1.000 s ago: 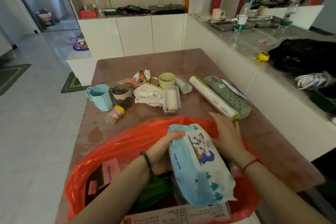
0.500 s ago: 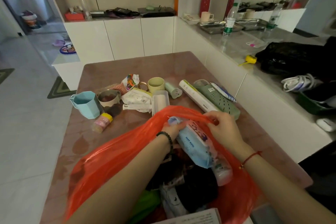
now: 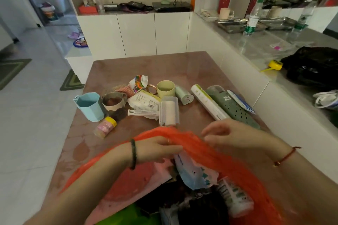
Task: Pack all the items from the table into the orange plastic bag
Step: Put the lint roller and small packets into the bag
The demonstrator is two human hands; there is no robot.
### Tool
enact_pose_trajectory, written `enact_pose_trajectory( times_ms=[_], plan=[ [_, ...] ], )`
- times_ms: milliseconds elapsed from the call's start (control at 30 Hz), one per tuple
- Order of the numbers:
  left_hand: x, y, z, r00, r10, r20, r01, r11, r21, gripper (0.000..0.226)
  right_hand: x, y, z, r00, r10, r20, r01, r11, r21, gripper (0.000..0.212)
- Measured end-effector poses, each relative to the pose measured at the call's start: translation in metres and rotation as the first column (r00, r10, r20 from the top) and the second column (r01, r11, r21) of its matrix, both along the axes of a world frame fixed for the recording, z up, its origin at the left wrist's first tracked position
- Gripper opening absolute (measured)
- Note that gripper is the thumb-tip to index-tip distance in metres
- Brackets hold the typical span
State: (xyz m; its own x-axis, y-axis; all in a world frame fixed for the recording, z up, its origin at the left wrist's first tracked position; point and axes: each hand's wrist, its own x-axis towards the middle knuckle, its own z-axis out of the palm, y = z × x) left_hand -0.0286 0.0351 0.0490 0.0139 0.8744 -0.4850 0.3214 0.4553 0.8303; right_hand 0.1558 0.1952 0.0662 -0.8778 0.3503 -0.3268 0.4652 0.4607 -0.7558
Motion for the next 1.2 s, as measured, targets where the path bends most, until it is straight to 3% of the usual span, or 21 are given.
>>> enact_pose_trajectory(
  times_ms=[67, 133, 200, 267, 367, 467, 733, 800, 900, 1000, 1100, 1200],
  plan=[
    [-0.023, -0.004, 0.023, 0.952, 0.084, 0.295, -0.076, 0.996, -0.037, 0.031, -0.027, 0.017, -0.002, 0.954, -0.247, -0.171, 0.23, 0.967, -0.113, 0.027],
    [-0.047, 0.002, 0.033, 0.842, 0.293, 0.453, -0.338, 0.941, 0.021, 0.029, -0.064, 0.031, -0.02, 0.873, -0.44, -0.21, 0.408, 0.895, -0.179, 0.04],
    [-0.068, 0.016, 0.029, 0.677, 0.541, 0.5, -0.641, 0.767, 0.038, 0.025, -0.103, 0.039, -0.045, 0.874, -0.476, -0.095, 0.458, 0.873, -0.166, 0.061],
    [-0.085, 0.031, 0.012, 0.567, 0.692, 0.446, -0.78, 0.626, 0.02, 0.028, -0.134, 0.045, -0.073, 0.866, -0.499, 0.036, 0.493, 0.839, -0.23, 0.082],
    [-0.105, 0.042, -0.025, 0.444, 0.829, 0.339, -0.857, 0.503, -0.109, 0.04, -0.165, 0.049, -0.109, 0.805, -0.582, 0.112, 0.578, 0.728, -0.369, 0.099],
    [-0.115, 0.044, -0.052, 0.34, 0.895, 0.289, -0.887, 0.407, -0.218, 0.04, -0.182, 0.048, -0.136, 0.758, -0.635, 0.148, 0.64, 0.681, -0.356, 0.102],
    [-0.111, 0.047, -0.07, 0.29, 0.882, 0.371, -0.863, 0.409, -0.298, 0.049, -0.181, 0.041, -0.136, 0.706, -0.707, 0.03, 0.69, 0.678, -0.253, 0.086],
    [-0.106, 0.049, -0.058, 0.313, 0.858, 0.407, -0.864, 0.435, -0.253, 0.051, -0.17, 0.034, -0.113, 0.704, -0.709, -0.05, 0.677, 0.69, -0.257, 0.084],
    [-0.082, 0.052, -0.028, 0.442, 0.78, 0.444, -0.836, 0.538, -0.114, 0.048, -0.147, 0.01, -0.067, 0.701, -0.662, -0.265, 0.556, 0.74, -0.379, 0.075],
    [-0.045, 0.046, 0.003, 0.56, 0.672, 0.484, -0.804, 0.583, 0.121, 0.023, -0.12, -0.028, -0.021, 0.7, -0.539, -0.468, 0.345, 0.829, -0.44, 0.059],
    [-0.018, 0.022, 0.018, 0.694, 0.639, 0.332, -0.716, 0.566, 0.407, 0.033, -0.089, -0.057, 0.01, 0.703, -0.457, -0.545, 0.103, 0.824, -0.557, 0.057],
    [-0.007, -0.014, 0.025, 0.817, 0.528, 0.231, -0.561, 0.638, 0.527, 0.032, -0.058, -0.079, 0.021, 0.709, -0.439, -0.552, -0.039, 0.757, -0.652, 0.051]
  ],
)
